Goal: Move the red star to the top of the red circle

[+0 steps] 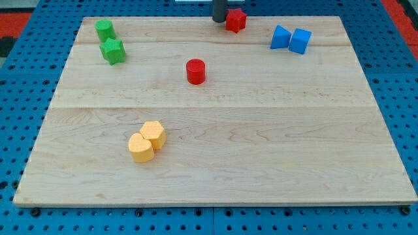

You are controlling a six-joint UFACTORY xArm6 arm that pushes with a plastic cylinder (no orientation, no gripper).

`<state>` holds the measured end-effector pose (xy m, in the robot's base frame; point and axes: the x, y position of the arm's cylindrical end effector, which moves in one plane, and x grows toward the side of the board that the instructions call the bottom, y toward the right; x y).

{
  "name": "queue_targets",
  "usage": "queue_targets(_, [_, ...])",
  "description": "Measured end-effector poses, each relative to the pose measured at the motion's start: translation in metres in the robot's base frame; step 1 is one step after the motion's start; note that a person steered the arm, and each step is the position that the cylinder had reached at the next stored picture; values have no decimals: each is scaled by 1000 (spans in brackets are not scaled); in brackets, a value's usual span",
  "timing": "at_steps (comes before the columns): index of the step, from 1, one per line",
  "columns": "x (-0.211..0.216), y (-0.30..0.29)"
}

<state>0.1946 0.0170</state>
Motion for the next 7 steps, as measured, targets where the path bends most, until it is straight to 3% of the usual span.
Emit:
queue_targets(2, [12, 14])
queue_targets(3, [51, 41])
queue_targets(4, [131, 101])
queue_targets(5, [144, 211])
queue_targets(6, [100, 285])
queue_targets(7, [34, 251])
